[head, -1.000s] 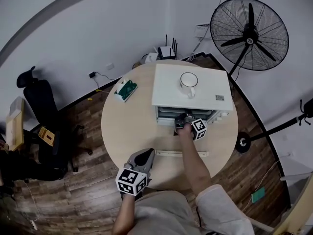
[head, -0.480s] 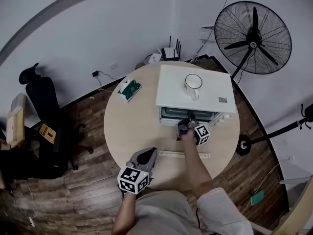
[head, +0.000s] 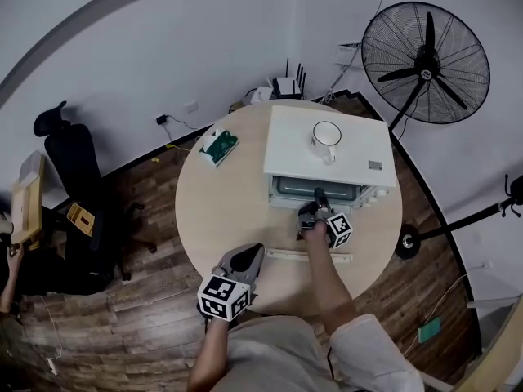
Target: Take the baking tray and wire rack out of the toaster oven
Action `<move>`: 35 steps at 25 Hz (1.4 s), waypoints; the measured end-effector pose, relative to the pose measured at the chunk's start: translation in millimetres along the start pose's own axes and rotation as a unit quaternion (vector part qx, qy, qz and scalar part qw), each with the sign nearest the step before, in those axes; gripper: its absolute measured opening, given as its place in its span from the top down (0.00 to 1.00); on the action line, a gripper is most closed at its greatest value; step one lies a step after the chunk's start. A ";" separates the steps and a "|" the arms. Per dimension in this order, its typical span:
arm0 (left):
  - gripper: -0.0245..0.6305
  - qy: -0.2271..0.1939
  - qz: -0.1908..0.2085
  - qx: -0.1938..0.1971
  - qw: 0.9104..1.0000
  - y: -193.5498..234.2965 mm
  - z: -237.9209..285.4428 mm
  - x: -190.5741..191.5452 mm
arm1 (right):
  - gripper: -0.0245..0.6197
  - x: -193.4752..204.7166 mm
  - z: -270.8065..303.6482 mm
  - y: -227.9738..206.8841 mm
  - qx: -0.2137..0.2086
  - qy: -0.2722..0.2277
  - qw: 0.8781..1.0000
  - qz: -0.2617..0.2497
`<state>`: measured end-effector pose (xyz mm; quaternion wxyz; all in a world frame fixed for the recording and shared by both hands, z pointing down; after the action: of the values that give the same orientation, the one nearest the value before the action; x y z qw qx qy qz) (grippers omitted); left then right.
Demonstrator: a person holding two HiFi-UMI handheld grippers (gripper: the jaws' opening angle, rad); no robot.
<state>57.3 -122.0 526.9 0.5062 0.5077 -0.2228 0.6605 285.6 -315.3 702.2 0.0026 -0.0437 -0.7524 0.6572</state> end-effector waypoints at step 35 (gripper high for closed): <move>0.88 0.013 -0.019 -0.010 1.000 11.9 -0.3 21.0 | 0.85 13.0 -110.5 12.1 -0.013 0.031 0.999 0.003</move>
<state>47.1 -117.0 548.2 0.5269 0.4984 -0.2132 0.6546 280.2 -203.5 704.6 0.0235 -0.0663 -0.7606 0.6454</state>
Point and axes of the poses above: the fingertips, and each gripper's own axes: z forward along the fingers, y to its left, x out of its underside, the point moved 2 cm from there along -z, backward along the fingers, and after that the axes turned 12 degrees about -x, right-handed, at the moved point
